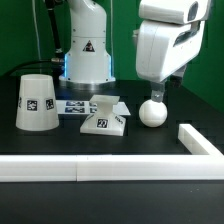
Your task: Assemble lamp
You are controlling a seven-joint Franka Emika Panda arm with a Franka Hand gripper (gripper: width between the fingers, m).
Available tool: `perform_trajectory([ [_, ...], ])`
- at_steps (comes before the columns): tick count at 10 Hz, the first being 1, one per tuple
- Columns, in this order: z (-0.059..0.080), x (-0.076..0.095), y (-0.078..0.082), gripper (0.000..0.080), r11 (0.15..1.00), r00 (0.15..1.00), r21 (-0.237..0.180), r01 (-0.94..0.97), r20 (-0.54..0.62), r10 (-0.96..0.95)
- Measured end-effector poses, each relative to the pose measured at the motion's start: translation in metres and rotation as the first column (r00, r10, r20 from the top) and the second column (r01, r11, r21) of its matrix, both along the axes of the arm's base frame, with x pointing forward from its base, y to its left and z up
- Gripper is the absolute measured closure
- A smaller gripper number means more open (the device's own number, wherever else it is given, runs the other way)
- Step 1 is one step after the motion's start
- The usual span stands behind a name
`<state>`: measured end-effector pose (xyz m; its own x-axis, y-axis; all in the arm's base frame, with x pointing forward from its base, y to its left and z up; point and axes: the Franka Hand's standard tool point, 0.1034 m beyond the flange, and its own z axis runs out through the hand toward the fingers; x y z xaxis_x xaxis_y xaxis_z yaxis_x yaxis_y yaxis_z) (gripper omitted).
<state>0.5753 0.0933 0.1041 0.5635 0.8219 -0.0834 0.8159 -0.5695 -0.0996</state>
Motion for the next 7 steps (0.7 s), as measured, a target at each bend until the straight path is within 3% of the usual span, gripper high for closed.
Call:
perform_trajectory([
  [7,-0.0008,-0.001,-0.0036,0.01,1.0,1.0,-0.001,0.001,0.004,-0.001],
])
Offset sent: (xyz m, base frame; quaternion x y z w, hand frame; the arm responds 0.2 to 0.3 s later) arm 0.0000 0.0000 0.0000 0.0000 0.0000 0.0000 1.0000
